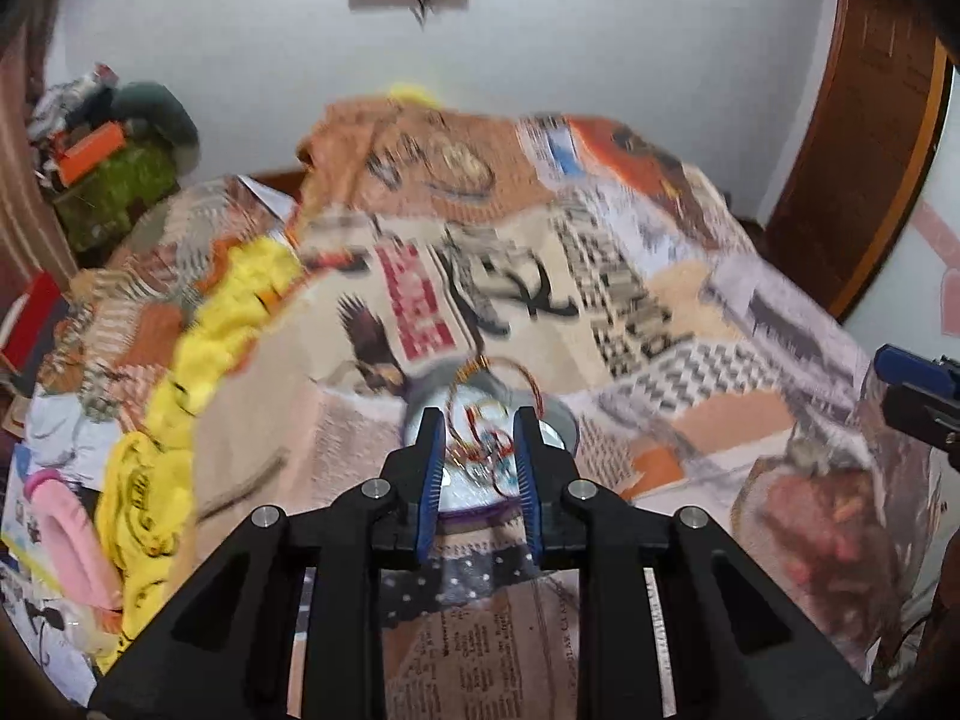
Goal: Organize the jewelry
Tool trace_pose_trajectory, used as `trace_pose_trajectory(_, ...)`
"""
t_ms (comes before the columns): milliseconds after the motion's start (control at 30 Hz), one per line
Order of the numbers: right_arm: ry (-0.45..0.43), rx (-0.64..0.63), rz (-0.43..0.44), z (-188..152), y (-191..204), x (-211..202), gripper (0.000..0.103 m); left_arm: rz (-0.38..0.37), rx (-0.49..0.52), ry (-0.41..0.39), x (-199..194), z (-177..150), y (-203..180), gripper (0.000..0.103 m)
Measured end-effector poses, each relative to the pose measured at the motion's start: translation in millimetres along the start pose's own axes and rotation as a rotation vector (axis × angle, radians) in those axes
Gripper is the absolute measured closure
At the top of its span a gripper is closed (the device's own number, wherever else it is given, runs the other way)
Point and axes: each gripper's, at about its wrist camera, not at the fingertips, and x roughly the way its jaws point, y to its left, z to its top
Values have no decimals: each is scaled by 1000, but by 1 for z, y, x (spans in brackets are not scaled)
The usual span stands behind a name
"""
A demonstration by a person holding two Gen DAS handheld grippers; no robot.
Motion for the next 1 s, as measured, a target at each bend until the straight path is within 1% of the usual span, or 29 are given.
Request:
trace_pose_trajectory(33, -15, -4, 3, 3, 4, -4, 56, 11, -5, -32, -11, 2, 0, 76)
trace_pose_trajectory(100, -48, -15, 6, 9, 12, -11, 56, 27, -17, -112, -39, 8, 1, 67)
trace_pose_trajectory(167, -92, -27, 13, 15, 22, -22, 56, 35, -24, -195, -68, 13, 1, 65)
trace_pose_trajectory(233, -138, -35, 20, 21, 32, -33, 56, 38, -25, -255, -90, 16, 0, 63)
trace_pose_trajectory(300, -178, -42, 23, 24, 41, -43, 56, 44, -29, -319, -113, 18, -2, 58)
trace_pose_trajectory(433, -276, -57, 36, 30, 62, -68, 56, 44, -24, -414, -149, 15, -8, 55)
trace_pose_trajectory(467, -294, -63, 37, 31, 66, -73, 56, 50, -20, -437, -157, 13, -10, 53)
trace_pose_trajectory(533, -336, -79, 34, 32, 77, -85, 56, 61, -14, -472, -169, 10, -14, 46)
trace_pose_trajectory(600, -367, -97, 27, 32, 86, -93, 56, 77, -6, -506, -181, 5, -18, 32)
trace_pose_trajectory(633, -378, -104, 24, 32, 89, -96, 56, 84, -4, -520, -185, 3, -20, 28)
trace_pose_trajectory(667, -389, -112, 20, 31, 93, -100, 56, 93, 0, -536, -190, 0, -22, 18)
trace_pose_trajectory(700, -398, -118, 14, 31, 97, -102, 51, 100, 2, -547, -193, -2, -24, 9)
trace_pose_trajectory(733, -405, -120, 7, 31, 98, -104, 41, 107, 1, -561, -197, -5, -25, 6)
trace_pose_trajectory(767, -418, -119, -6, 30, 100, -106, 35, 113, -2, -571, -200, -7, -26, 4)
trace_pose_trajectory(800, -434, -116, -20, 28, 101, -108, 27, 118, -2, -576, -203, -9, -27, 4)
trace_pose_trajectory(833, -450, -113, -34, 27, 101, -109, 22, 123, -1, -578, -205, -10, -28, 4)
trace_pose_trajectory(900, -478, -111, -65, 25, 103, -113, 18, 129, 1, -580, -208, -13, -29, 3)
trace_pose_trajectory(1000, -493, -104, -83, 26, 102, -114, 16, 129, 3, -581, -211, -15, -31, 3)
